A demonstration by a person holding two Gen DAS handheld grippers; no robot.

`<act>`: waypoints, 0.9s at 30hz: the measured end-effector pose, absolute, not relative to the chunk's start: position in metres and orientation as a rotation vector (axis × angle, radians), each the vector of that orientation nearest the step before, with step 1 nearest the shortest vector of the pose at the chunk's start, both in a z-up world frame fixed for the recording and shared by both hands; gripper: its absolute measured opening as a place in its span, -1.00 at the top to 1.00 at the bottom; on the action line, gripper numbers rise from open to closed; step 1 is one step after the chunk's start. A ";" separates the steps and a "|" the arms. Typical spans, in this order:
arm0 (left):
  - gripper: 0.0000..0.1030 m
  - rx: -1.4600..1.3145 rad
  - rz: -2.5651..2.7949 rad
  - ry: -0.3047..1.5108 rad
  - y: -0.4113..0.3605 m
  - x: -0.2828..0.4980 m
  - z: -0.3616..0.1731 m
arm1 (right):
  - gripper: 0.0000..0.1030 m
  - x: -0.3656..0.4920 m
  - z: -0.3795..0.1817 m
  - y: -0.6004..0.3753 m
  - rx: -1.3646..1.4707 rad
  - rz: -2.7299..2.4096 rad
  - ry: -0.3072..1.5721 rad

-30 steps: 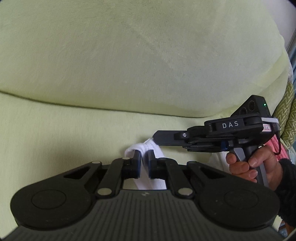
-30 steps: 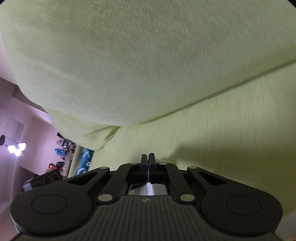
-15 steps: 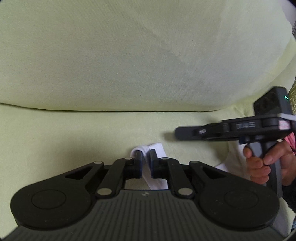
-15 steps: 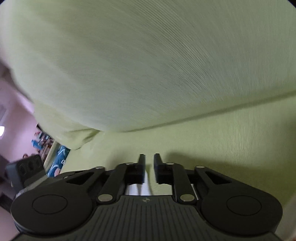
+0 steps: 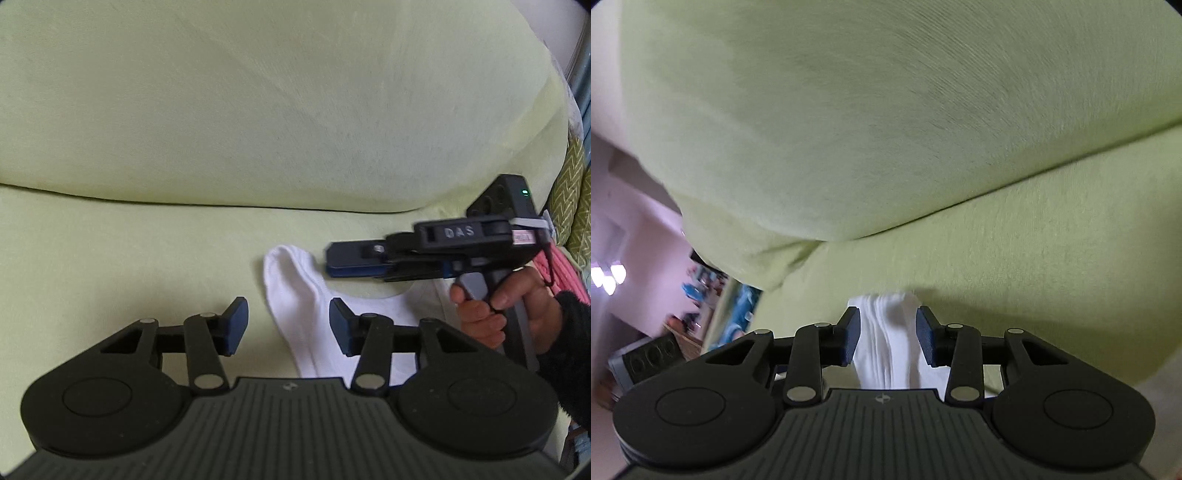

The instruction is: Fold clothes

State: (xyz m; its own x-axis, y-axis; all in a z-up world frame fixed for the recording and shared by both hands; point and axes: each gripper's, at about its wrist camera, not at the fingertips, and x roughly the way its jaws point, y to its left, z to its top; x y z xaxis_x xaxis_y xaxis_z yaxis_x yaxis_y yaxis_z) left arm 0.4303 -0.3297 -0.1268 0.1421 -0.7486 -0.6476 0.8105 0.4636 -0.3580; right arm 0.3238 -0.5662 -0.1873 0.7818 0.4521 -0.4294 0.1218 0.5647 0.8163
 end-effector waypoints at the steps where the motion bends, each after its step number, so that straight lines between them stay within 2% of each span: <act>1: 0.16 0.073 -1.137 0.890 -0.331 0.431 -0.127 | 0.25 0.326 -0.192 -0.568 0.998 0.207 0.669; 2: 0.16 0.064 -1.144 0.898 -0.333 0.433 -0.128 | 0.25 0.328 -0.196 -0.569 1.018 0.213 0.668; 4: 0.23 0.056 -1.149 0.911 -0.344 0.437 -0.134 | 0.44 0.334 -0.201 -0.569 1.044 0.238 0.663; 6: 0.72 0.070 -1.147 0.919 -0.345 0.433 -0.138 | 0.91 0.342 -0.203 -0.564 1.042 0.286 0.660; 7: 0.97 0.079 -1.144 0.917 -0.345 0.432 -0.139 | 0.92 0.347 -0.203 -0.561 1.027 0.302 0.661; 14: 0.98 0.171 -1.086 0.840 -0.347 0.446 -0.138 | 0.97 0.370 -0.184 -0.549 0.869 0.220 0.628; 20: 0.81 0.227 -1.035 0.820 -0.346 0.440 -0.139 | 1.00 0.369 -0.197 -0.548 0.814 0.156 0.689; 22: 0.71 0.243 -1.005 0.805 -0.342 0.436 -0.132 | 0.87 0.369 -0.194 -0.547 0.814 0.166 0.696; 23: 0.68 0.236 -0.981 0.793 -0.336 0.435 -0.125 | 0.74 0.368 -0.191 -0.548 0.814 0.168 0.700; 25: 0.66 0.177 -0.946 0.807 -0.323 0.439 -0.113 | 0.29 0.367 -0.185 -0.550 0.838 0.176 0.707; 26: 0.67 0.159 -0.923 0.818 -0.319 0.439 -0.108 | -0.29 0.364 -0.181 -0.552 0.852 0.154 0.699; 27: 0.67 0.157 -0.903 0.815 -0.317 0.436 -0.103 | -0.74 0.361 -0.176 -0.554 0.865 0.133 0.691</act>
State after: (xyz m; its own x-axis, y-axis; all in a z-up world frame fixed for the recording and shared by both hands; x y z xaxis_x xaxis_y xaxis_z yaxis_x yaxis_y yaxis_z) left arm 0.4360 -0.3171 -0.1029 0.3488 -0.6367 -0.6877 0.7493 0.6302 -0.2034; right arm 0.3608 -0.5540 -0.1759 0.7771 0.3759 -0.5047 0.1622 0.6554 0.7377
